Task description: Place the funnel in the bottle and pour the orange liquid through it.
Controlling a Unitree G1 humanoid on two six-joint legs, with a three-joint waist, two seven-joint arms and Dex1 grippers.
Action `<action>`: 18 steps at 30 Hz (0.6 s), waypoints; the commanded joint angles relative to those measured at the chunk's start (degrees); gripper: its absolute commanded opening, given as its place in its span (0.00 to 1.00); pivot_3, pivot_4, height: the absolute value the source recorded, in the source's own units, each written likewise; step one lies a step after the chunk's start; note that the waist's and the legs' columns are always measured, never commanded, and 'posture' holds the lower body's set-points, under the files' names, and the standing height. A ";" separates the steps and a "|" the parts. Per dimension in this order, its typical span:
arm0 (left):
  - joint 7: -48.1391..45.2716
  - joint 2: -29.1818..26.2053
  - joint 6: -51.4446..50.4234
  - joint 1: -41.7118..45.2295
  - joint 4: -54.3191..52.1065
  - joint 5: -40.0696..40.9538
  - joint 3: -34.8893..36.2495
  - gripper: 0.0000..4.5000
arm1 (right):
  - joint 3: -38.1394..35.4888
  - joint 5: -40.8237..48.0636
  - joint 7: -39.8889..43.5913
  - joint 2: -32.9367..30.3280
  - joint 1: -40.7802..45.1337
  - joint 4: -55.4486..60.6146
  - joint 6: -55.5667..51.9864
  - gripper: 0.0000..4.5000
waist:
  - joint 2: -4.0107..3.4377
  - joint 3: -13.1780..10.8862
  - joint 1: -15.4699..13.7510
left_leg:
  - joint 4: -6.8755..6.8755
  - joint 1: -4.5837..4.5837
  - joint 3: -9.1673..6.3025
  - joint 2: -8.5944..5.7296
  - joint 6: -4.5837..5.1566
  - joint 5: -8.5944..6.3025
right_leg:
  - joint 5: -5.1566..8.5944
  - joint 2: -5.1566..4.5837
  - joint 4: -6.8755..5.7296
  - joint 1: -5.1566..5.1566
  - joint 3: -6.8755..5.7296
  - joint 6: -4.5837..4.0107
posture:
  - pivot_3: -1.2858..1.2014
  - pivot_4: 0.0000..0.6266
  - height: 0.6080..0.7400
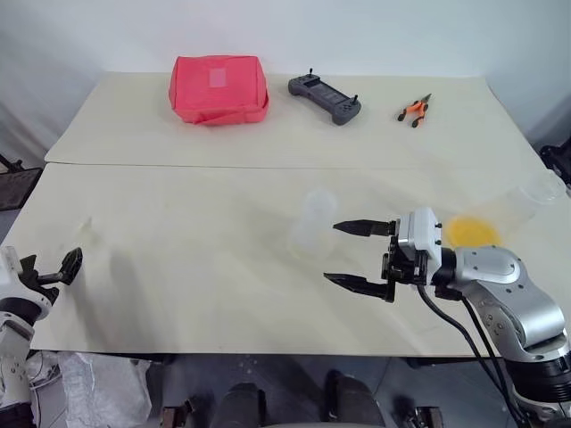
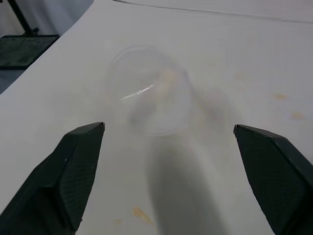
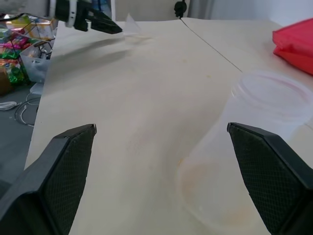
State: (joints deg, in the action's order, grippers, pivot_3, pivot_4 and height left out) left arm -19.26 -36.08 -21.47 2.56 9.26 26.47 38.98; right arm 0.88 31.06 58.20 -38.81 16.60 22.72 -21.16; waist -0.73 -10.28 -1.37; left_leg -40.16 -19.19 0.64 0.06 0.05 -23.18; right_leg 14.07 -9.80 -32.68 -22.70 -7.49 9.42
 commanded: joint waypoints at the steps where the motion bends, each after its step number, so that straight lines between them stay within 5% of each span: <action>1: -1.87 -2.26 3.74 4.17 4.87 -1.41 -1.07 1.00 | -0.21 -0.14 0.28 0.45 0.76 0.23 1.28 1.00 | 0.00 0.00 0.12 | 0.01 0.00 0.01 0.00 0.00 0.00 | 0.00 0.00 0.00 -0.01 0.00 0.00 | 0.52 0.24 1.00; 5: -2.81 -4.47 8.12 11.62 15.73 -4.21 -3.96 1.00 | -0.39 -0.33 0.33 0.38 0.37 0.25 1.42 1.00 | 0.02 0.01 0.20 | 0.06 -0.02 0.04 -0.01 0.00 0.00 | 0.00 0.02 0.02 -0.05 -0.02 0.00 | 0.52 0.24 1.00; 7: -4.21 -5.30 9.76 13.49 18.92 -5.36 -5.78 0.91 | -0.57 -0.54 0.12 0.33 0.17 0.31 1.60 1.00 | 0.02 0.02 0.33 | 0.05 0.00 0.09 -0.02 0.00 0.00 | 0.00 0.02 0.02 -0.05 -0.01 0.00 | 0.52 0.24 1.00; 18: -12.54 -8.76 4.89 13.44 17.57 -1.94 -6.37 0.17 | -3.25 0.92 -0.70 -0.37 -2.07 1.79 1.65 1.00 | 0.04 0.00 1.51 | 0.08 0.01 0.10 0.00 0.00 0.00 | 0.00 0.02 0.01 -0.05 -0.01 0.01 | 0.52 0.24 1.00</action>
State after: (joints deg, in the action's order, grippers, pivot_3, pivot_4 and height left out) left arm -30.65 -43.62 -16.38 16.16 29.00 23.54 31.36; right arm -0.28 30.52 57.45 -38.53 14.50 22.12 -20.11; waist -0.69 -10.28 0.14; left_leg -40.10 -19.17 0.74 0.06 0.05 -23.18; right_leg 14.07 -9.78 -32.68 -22.75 -7.49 9.43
